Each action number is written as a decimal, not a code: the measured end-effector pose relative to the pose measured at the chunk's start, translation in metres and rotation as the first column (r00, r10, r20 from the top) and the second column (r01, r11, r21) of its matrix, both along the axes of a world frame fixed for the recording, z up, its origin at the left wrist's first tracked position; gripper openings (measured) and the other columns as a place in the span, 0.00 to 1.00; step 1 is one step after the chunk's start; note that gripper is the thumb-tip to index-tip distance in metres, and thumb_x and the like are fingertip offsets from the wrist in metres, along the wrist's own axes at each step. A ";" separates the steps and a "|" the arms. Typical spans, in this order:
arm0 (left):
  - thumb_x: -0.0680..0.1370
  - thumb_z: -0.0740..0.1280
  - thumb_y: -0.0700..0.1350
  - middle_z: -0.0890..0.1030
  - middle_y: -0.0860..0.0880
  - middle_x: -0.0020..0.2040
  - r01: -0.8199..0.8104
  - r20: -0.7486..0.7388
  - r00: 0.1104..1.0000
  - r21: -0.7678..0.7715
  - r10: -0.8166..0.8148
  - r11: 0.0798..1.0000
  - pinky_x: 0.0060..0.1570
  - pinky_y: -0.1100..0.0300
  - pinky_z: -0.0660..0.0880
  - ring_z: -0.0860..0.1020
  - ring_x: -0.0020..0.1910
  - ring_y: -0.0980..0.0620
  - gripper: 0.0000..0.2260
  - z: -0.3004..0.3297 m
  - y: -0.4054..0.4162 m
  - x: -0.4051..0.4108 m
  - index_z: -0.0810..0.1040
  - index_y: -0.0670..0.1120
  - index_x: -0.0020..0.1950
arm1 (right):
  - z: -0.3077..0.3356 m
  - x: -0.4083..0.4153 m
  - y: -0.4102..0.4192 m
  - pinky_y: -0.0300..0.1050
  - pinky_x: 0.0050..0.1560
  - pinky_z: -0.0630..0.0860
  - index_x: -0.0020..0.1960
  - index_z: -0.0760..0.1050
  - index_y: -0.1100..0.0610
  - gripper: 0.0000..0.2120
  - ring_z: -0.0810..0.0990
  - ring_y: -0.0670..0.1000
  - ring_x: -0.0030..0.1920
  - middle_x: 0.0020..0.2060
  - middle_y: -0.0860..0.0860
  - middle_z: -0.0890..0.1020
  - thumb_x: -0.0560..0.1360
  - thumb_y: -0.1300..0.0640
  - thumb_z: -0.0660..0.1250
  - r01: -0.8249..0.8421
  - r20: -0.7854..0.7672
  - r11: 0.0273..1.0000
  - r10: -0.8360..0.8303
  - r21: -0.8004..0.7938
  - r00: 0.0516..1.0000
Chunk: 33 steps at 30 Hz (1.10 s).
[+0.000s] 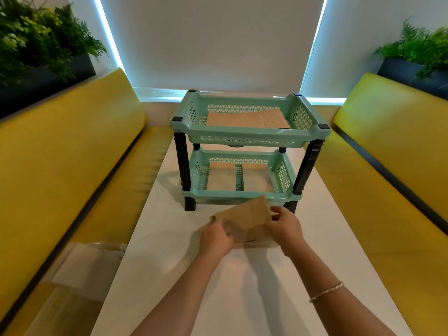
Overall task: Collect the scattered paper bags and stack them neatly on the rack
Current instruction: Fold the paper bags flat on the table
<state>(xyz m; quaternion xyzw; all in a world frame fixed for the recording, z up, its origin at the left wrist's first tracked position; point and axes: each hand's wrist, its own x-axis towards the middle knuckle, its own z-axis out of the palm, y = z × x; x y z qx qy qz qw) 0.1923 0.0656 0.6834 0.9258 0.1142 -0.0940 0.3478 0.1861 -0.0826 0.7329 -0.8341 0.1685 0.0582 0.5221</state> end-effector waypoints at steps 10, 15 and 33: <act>0.66 0.76 0.35 0.78 0.52 0.49 -0.018 0.196 0.953 -0.728 0.233 0.686 0.44 0.69 0.74 0.76 0.49 0.58 0.17 -0.010 0.019 -0.051 0.77 0.51 0.49 | -0.039 -0.046 -0.047 0.44 0.45 0.76 0.45 0.76 0.66 0.12 0.78 0.56 0.43 0.40 0.57 0.81 0.69 0.79 0.61 -0.004 0.003 0.904 0.003 0.428 1.000; 0.65 0.77 0.33 0.80 0.52 0.49 -0.007 0.154 0.972 -0.735 0.177 0.678 0.45 0.71 0.74 0.78 0.49 0.56 0.20 -0.033 0.007 -0.073 0.77 0.51 0.49 | -0.068 -0.066 -0.037 0.44 0.45 0.76 0.46 0.78 0.56 0.17 0.80 0.55 0.46 0.43 0.53 0.83 0.69 0.77 0.65 0.042 0.030 0.926 -0.057 0.375 0.998; 0.66 0.76 0.36 0.82 0.52 0.38 0.123 0.157 0.987 -0.711 -0.015 0.692 0.40 0.63 0.75 0.80 0.40 0.52 0.10 0.035 0.028 -0.055 0.80 0.47 0.40 | -0.041 -0.063 -0.042 0.43 0.44 0.80 0.41 0.78 0.59 0.11 0.79 0.54 0.40 0.40 0.58 0.81 0.66 0.73 0.71 -0.214 0.051 0.963 0.208 0.165 0.977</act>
